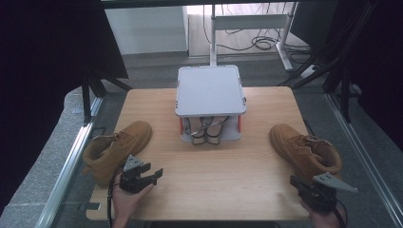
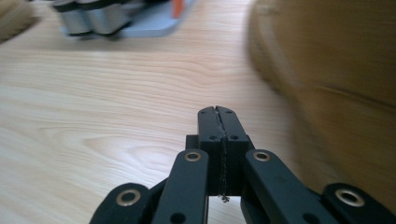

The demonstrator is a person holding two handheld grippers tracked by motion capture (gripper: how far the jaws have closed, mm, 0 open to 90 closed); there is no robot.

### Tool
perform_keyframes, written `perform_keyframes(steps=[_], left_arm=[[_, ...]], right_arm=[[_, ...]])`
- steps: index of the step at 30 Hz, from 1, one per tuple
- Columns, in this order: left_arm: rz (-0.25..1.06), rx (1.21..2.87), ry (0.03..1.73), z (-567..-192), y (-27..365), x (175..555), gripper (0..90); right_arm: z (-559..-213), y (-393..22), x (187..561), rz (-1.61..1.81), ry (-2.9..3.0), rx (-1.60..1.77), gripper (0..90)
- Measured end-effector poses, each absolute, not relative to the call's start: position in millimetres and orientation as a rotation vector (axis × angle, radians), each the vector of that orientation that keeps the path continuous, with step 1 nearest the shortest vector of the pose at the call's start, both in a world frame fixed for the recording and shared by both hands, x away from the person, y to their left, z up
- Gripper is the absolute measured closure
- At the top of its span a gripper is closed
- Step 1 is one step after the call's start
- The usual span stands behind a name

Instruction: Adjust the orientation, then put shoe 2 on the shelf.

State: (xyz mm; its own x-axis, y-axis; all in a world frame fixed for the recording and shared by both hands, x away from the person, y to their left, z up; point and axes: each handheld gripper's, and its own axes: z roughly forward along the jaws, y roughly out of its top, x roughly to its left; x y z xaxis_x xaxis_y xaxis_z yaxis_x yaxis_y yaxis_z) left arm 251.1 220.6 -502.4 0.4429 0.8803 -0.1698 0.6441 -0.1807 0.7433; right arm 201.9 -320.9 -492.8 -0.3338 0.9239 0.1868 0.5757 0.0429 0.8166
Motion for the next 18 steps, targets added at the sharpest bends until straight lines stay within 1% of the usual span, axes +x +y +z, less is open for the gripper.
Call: perform_keyframes(steps=[5,9,13,18], left_arm=[[0.389,1.901,1.284,-499.0,222.7,248.8,41.4],[0.393,1.885,1.273,-492.2,226.0,243.1,41.2],[0.411,1.865,1.272,-480.4,232.7,238.5,40.7],[0.423,1.834,1.265,-463.6,245.1,238.8,40.5]], right_arm=[[-499.4,-293.7,209.5,1.22,2.034,1.465,89.4],[-498.5,-272.4,214.6,1.212,2.111,1.399,86.5],[-497.1,-258.6,222.9,1.227,2.17,1.34,79.1],[-497.9,-252.0,230.4,1.237,2.219,1.306,68.6]])
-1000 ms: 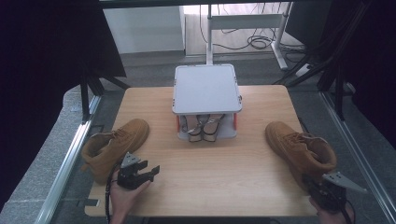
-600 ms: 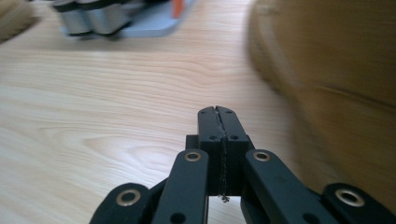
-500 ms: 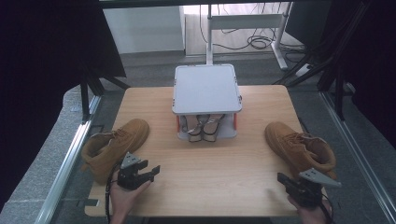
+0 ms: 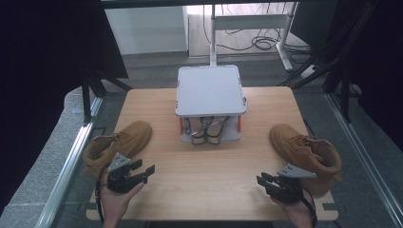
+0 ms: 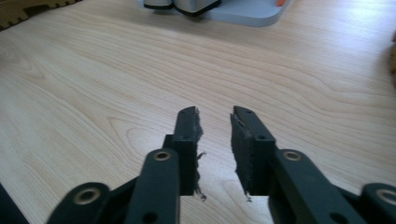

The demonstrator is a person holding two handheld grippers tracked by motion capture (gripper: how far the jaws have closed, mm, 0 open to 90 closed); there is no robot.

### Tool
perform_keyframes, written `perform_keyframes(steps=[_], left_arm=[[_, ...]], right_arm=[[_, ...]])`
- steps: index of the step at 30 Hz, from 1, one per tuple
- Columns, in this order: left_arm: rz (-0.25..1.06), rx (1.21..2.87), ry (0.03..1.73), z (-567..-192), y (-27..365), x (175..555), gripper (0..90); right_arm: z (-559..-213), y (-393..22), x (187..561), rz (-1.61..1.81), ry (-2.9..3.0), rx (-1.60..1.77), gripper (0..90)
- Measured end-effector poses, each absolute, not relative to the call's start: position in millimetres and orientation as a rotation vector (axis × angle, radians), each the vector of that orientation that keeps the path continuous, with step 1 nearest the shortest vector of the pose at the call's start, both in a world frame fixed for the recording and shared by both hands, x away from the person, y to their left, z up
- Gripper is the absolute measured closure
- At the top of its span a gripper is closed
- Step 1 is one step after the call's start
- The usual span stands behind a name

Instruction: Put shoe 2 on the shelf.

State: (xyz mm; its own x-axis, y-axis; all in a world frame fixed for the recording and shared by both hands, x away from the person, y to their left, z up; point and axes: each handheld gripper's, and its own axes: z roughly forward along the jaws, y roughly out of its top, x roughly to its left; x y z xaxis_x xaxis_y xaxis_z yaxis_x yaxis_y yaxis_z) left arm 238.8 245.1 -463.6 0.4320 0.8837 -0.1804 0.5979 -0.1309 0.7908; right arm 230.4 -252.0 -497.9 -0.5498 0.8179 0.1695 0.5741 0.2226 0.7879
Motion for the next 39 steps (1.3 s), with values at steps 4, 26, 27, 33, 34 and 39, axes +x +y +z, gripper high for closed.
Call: perform_keyframes(steps=[4,26,27,33,34,39], left_arm=[[0.443,1.818,1.269,-449.6,258.1,241.1,40.5],[0.551,1.723,1.386,-395.1,356.2,268.3,38.6],[0.551,1.719,1.396,-395.2,360.5,270.2,38.1],[0.549,1.771,1.431,-398.2,387.6,284.8,37.6],[0.548,1.785,1.443,-400.1,390.7,287.3,37.8],[0.508,1.837,1.488,-414.2,401.2,295.8,39.2]], right_arm=[[-501.9,-247.8,232.9,1.225,2.24,1.308,61.8],[-502.4,-238.6,232.3,1.22,2.189,1.379,45.3],[-502.9,-238.0,232.4,1.22,2.191,1.382,44.9],[-504.6,-233.5,232.4,1.209,2.198,1.377,43.0],[-504.7,-233.5,232.5,1.208,2.201,1.379,43.0],[-505.8,-233.7,232.8,1.204,2.197,1.379,43.1]])
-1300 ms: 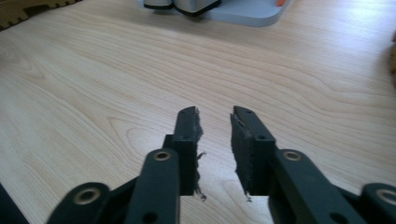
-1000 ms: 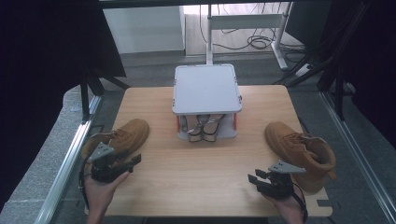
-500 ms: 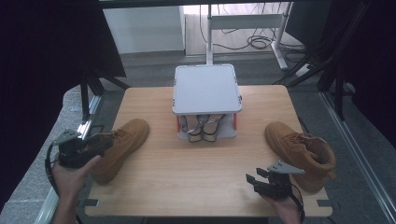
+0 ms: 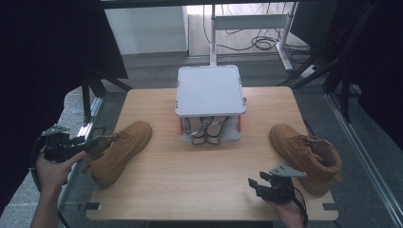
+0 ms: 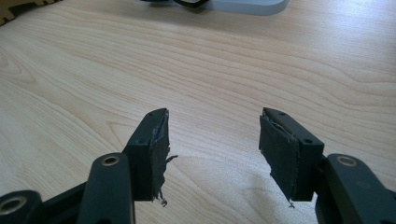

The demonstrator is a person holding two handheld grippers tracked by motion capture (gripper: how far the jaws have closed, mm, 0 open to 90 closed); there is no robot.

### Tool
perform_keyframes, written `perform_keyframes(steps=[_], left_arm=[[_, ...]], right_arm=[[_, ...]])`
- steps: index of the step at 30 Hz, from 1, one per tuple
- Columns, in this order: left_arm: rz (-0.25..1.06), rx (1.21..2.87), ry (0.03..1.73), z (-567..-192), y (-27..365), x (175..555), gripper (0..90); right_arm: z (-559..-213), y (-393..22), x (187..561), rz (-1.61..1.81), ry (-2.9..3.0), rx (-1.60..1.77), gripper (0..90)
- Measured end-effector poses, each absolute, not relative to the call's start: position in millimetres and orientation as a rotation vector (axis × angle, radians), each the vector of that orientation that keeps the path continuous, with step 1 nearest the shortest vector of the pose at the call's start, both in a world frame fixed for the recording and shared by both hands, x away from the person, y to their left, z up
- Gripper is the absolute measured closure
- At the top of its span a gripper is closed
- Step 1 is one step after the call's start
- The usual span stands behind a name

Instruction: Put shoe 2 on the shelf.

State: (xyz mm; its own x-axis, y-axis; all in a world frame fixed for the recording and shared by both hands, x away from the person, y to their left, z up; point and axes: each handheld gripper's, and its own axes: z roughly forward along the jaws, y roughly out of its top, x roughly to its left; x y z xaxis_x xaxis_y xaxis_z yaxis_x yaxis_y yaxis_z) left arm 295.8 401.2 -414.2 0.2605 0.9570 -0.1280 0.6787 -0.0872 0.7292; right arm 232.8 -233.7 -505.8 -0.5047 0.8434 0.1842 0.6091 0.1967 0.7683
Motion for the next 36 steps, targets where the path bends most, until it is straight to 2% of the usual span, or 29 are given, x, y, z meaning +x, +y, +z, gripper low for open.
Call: perform_keyframes(steps=[11,25,29,33,36], left_arm=[[0.435,1.92,1.508,-421.9,402.8,314.8,43.6],[0.316,2.053,1.598,-427.0,394.7,338.1,56.0],[0.305,2.076,1.617,-429.4,388.4,340.5,61.9],[0.327,2.081,1.654,-431.0,382.8,342.1,72.1],[0.323,2.063,1.658,-431.4,384.2,341.5,75.0]], right_arm=[[-505.3,-234.5,232.1,1.195,2.183,1.376,43.1],[-505.6,-237.1,231.9,1.187,2.172,1.384,43.4],[-506.5,-239.4,232.6,1.182,2.159,1.409,43.7],[-505.9,-239.7,231.6,1.182,2.159,1.406,43.8],[-503.7,-241.6,231.3,1.185,2.147,1.405,44.6]])
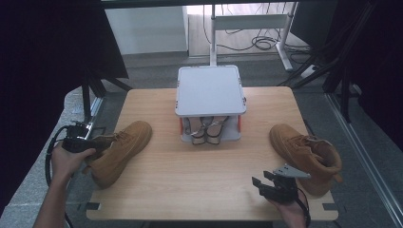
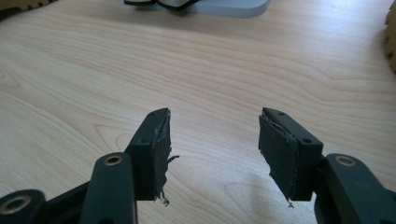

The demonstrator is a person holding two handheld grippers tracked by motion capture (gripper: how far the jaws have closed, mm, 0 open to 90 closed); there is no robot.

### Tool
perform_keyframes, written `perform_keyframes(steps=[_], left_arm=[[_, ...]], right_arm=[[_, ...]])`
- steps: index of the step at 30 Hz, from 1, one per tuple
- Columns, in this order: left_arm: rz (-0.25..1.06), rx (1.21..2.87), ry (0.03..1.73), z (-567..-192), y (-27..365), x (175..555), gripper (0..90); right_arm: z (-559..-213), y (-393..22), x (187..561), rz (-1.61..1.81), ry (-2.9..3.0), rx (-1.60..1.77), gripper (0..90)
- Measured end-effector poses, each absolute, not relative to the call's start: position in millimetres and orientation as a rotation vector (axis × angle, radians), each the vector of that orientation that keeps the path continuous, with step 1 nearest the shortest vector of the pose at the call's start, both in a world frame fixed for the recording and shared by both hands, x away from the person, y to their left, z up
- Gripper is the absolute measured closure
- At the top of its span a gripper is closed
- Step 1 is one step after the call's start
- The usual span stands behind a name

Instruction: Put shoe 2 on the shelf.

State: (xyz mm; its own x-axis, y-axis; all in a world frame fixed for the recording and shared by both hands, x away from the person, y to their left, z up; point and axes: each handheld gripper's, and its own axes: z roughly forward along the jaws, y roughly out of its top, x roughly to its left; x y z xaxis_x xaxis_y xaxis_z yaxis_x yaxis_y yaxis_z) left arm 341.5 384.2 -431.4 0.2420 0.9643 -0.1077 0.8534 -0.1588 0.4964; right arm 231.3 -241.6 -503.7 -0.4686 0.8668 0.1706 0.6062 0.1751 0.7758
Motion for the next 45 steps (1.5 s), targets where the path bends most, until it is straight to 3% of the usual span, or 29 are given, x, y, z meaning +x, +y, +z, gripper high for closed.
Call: perform_keyframes(steps=[13,17,25,35,45], left_arm=[[0.301,2.053,1.632,-432.2,387.4,341.2,76.7],[0.3,2.046,1.631,-432.2,386.6,340.3,76.7],[0.307,2.053,1.638,-431.9,386.0,340.7,76.8],[0.3,2.05,1.637,-432.1,387.4,341.4,76.6],[0.292,2.04,1.642,-432.3,388.0,341.4,76.4]], right_arm=[[-456.3,-260.5,232.0,1.367,2.099,1.304,49.8],[-426.0,-272.2,235.6,1.338,2.072,1.255,44.7],[-386.0,-318.4,248.3,1.286,2.015,1.292,42.9],[-378.7,-375.8,269.7,1.171,1.929,1.417,41.8],[-394.8,-412.4,283.1,1.084,1.916,1.554,39.9]])
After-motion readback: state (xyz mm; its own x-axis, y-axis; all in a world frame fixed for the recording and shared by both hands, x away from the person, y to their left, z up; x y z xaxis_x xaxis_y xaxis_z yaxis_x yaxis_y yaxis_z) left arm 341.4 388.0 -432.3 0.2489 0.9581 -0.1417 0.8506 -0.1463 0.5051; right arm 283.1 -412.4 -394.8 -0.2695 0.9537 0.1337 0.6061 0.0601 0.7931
